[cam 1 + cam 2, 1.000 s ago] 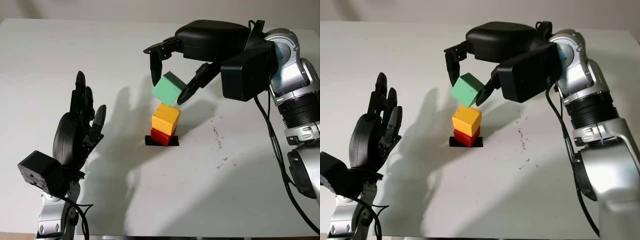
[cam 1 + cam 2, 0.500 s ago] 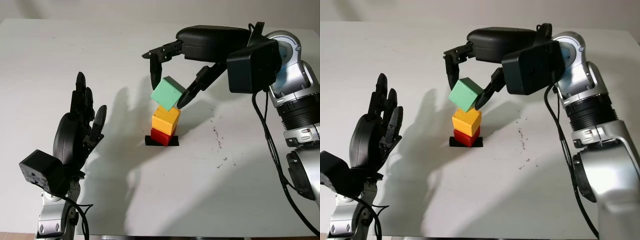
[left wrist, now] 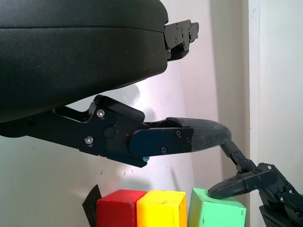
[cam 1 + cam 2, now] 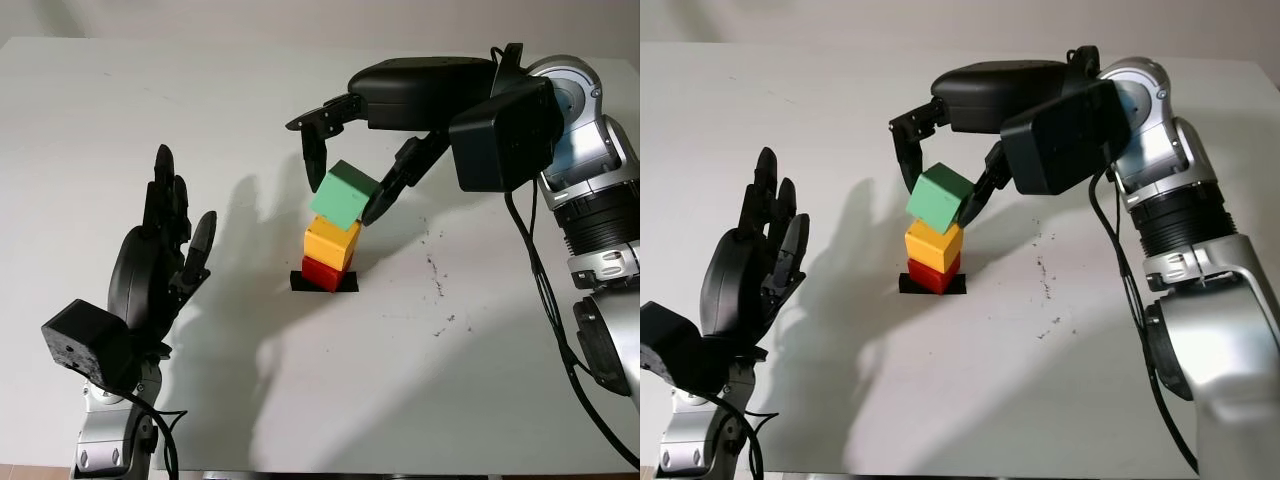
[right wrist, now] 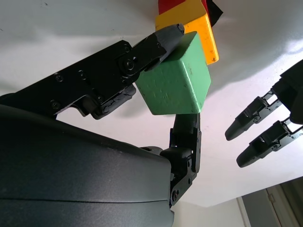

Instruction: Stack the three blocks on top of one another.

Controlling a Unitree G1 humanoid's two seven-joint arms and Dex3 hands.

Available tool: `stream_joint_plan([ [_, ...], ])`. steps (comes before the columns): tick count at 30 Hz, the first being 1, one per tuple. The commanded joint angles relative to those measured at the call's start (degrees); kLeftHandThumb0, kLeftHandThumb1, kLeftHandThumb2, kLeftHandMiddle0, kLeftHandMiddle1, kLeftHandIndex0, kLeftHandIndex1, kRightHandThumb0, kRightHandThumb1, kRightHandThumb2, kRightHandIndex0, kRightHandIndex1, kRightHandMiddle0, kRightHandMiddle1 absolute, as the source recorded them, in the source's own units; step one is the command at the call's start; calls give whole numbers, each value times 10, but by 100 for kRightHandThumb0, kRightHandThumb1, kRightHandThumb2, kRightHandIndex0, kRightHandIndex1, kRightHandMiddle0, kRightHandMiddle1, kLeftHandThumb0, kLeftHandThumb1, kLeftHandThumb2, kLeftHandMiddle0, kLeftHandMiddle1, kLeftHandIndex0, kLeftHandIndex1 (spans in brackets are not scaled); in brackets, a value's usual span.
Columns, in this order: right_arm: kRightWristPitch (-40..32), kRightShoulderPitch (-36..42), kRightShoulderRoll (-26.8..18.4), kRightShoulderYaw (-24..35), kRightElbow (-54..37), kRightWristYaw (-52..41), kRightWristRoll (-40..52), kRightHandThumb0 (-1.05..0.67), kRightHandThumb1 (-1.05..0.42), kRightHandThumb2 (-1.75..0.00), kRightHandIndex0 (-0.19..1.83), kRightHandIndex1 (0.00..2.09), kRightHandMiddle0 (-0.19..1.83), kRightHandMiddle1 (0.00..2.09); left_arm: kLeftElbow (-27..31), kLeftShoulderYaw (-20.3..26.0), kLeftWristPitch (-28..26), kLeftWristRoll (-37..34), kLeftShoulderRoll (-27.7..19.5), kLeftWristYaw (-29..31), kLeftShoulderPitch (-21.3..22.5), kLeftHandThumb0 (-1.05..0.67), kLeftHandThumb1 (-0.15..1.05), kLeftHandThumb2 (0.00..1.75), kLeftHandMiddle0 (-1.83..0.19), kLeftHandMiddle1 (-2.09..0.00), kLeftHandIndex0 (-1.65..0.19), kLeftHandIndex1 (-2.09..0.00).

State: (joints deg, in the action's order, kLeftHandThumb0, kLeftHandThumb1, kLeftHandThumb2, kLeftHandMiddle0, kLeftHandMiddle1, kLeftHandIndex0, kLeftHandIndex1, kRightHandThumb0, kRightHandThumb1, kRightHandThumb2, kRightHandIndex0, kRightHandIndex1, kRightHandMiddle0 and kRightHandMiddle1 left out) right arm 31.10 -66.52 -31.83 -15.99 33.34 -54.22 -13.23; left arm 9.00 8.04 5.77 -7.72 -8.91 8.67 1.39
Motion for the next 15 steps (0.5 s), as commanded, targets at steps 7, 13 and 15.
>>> stream_joint_plan([
  [7, 0, -19, -3, -7, -9, -10, -14, -53, -95, -6, 27, 4, 41, 151, 9, -2, 4, 1, 3, -2, -13, -70, 105, 43, 19, 0, 19, 0],
  [13, 8, -16, -1, -13, -14, -22, -17, -52, -96, -6, 24, 3, 39, 151, 0, -3, 14, 1, 3, 2, -11, -70, 105, 44, 19, 0, 19, 0],
  [15, 16, -16, 0, -14, -14, -23, -16, -52, -97, -6, 24, 3, 39, 153, -3, -3, 20, 1, 3, 3, -11, -69, 105, 45, 19, 0, 19, 0],
])
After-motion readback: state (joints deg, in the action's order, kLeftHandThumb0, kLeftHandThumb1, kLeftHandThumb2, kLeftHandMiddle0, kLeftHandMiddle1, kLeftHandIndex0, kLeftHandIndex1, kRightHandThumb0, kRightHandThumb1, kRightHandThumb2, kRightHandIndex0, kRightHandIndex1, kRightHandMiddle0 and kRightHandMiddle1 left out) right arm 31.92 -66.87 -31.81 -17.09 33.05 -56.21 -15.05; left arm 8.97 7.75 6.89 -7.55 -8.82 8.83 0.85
